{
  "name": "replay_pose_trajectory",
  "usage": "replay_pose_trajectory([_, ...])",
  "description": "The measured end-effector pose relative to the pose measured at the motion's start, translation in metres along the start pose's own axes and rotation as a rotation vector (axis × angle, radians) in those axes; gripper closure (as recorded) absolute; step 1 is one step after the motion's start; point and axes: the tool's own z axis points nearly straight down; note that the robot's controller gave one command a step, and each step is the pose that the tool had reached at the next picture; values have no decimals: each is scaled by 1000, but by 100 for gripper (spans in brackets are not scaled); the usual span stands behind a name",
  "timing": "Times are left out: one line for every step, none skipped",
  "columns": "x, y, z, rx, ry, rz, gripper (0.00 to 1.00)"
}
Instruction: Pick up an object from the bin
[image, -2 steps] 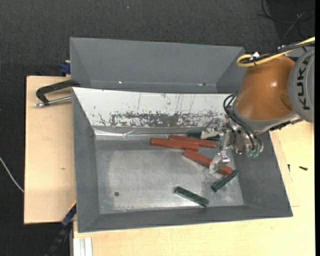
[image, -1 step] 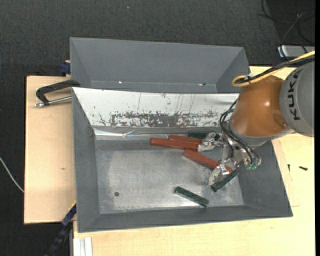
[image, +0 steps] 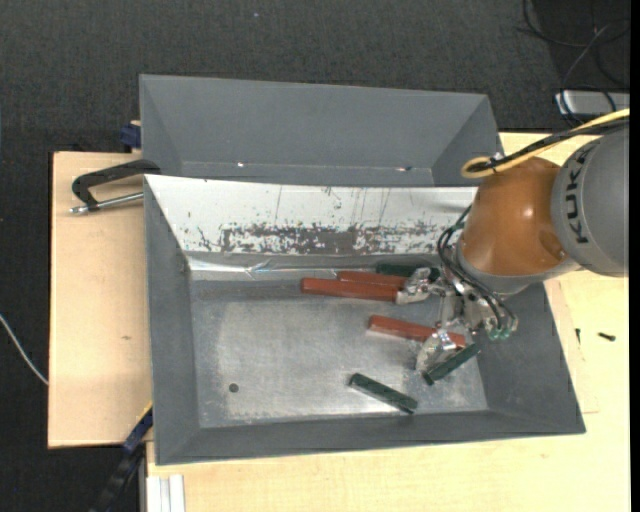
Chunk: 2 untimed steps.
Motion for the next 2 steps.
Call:
replay_pose_trajectory([-16, 14, -1, 2, 2, 244, 100])
replay_pose_trajectory([-16, 14, -1, 2, 2, 244, 100])
